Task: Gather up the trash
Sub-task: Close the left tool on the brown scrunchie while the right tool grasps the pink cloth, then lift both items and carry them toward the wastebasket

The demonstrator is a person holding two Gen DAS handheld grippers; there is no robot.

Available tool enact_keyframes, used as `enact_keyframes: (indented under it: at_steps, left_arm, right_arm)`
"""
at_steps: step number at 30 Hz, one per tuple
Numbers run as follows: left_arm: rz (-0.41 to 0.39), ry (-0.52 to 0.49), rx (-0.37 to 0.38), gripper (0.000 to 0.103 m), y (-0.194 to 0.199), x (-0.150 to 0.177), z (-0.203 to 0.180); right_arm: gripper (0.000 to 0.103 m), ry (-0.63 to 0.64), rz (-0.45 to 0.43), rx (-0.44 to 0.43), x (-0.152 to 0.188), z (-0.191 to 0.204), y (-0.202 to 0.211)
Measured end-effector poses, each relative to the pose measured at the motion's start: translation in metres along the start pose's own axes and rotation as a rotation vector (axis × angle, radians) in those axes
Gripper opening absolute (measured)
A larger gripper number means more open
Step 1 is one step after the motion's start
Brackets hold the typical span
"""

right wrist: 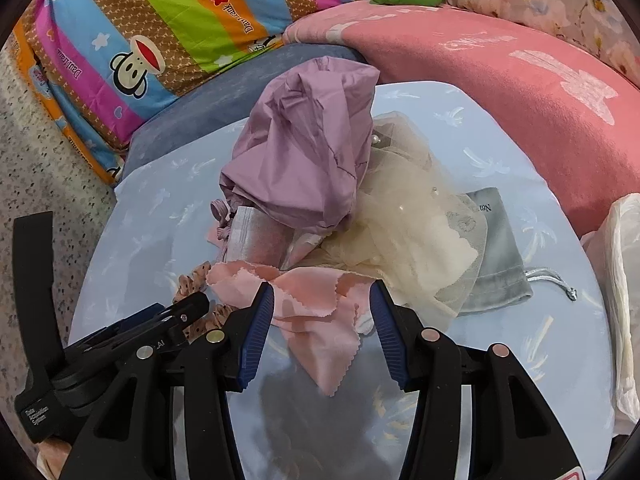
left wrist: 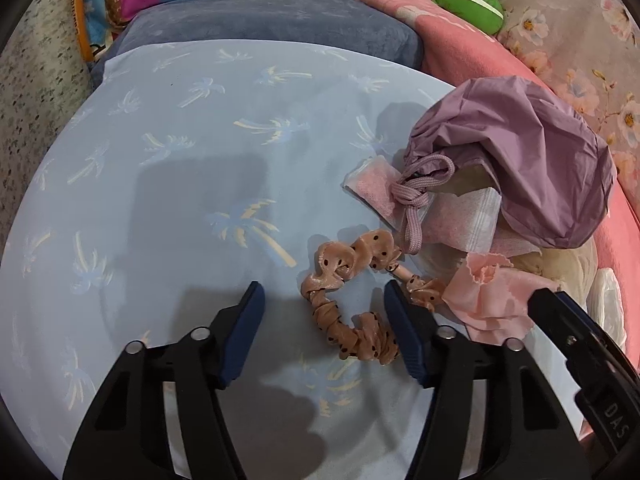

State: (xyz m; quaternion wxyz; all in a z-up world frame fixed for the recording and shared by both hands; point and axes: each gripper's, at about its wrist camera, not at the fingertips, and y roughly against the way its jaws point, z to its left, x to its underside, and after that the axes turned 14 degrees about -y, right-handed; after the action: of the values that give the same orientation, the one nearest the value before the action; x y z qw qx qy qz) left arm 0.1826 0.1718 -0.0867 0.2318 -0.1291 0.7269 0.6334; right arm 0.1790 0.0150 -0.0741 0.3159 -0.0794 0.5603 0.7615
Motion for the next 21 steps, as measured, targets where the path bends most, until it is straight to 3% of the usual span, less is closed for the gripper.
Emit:
enact_keyframes:
  at_steps: [1,3,6,9,21]
  left_arm:
    - [0.0,-0.007,0.001,0.049,0.0,0.0,-0.002]
    - [0.003,-0.019,0.005,0.038,0.0,-0.001,-0.004]
    - [0.011,-0.024,0.019,0.021,-0.001,-0.002,-0.007]
    - [0.017,-0.02,0.033,0.012,0.0,-0.001,-0.009]
    - [-0.067,-0.059,0.046,0.01,0.041,-0.01,-0.035]
  right_arm:
    - [0.039,-0.003,0.009,-0.002,0.0,0.0,-0.003]
    - [0.02,-0.005,0.029,-0.003,0.002,-0.002,-0.008]
    - [0.005,-0.011,0.046,-0.013,0.006,-0.003,-0.01]
    - [0.002,-0.011,0.037,-0.03,0.009,-0.005,-0.002]
    - [0.002,-0.047,-0.104,-0.105,-0.012,-0.019,0.076]
